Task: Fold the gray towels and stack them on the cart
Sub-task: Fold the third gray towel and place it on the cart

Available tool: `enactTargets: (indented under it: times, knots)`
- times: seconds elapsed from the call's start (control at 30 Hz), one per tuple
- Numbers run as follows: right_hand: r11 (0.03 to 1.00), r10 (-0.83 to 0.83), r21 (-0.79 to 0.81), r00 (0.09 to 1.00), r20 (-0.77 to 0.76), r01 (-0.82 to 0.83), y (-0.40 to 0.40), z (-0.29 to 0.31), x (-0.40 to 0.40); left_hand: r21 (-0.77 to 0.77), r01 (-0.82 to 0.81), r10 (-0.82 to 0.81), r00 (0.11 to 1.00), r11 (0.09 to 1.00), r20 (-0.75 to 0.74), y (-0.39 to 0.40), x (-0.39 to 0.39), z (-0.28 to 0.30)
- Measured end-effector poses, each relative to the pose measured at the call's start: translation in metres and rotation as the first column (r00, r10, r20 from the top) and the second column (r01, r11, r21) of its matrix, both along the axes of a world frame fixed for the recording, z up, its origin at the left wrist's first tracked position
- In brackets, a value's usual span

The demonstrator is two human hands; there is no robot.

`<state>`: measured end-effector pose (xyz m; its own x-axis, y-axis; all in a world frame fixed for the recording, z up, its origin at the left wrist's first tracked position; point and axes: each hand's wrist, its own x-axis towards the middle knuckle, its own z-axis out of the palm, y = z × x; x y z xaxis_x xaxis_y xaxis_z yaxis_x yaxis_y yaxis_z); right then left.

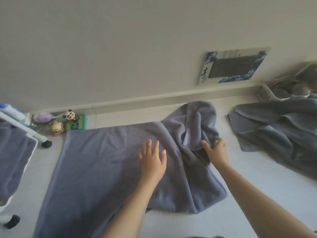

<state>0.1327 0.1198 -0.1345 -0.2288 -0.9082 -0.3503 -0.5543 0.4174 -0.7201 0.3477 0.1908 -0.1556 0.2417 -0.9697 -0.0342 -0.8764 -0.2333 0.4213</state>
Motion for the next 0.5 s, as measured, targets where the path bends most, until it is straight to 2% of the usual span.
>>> enactTargets:
  times: [0.1,0.13,0.23,0.33,0.4,0.47,0.5]
  knots:
    - [0.997,0.067,0.024,0.997,0.038,-0.068,-0.016,0.001,-0.007,-0.113,0.081,-0.087,0.995,0.990,-0.054,-0.027,-0.028,0.009]
    - [0.995,0.099,0.020,0.995,-0.003,-0.099,-0.019,-0.001,-0.007,-0.102,0.101,-0.111,0.989,0.990,-0.093,-0.036,-0.036,0.013]
    - [0.974,0.218,-0.003,0.941,-0.260,-0.226,-0.022,-0.015,-0.013,-0.064,0.107,-0.119,0.965,0.992,-0.235,-0.063,-0.056,0.015]
    - [0.975,0.151,-0.113,0.941,-0.303,-0.193,-0.020,-0.018,-0.022,0.033,0.158,-0.139,0.937,0.987,-0.320,-0.088,-0.075,0.018]
    - [0.969,0.062,-0.219,0.973,-0.221,-0.111,-0.023,-0.010,-0.032,0.152,0.169,-0.089,0.900,0.974,-0.427,-0.101,-0.085,0.021]
    - [0.965,-0.023,-0.261,0.999,0.032,0.030,-0.025,0.004,-0.043,0.222,0.141,0.028,0.784,0.965,-0.621,-0.111,-0.094,0.024]
    - [0.967,-0.074,-0.227,0.978,0.193,0.118,-0.026,0.014,-0.049,0.231,0.124,0.077,0.708,0.965,-0.702,-0.114,-0.098,0.028]
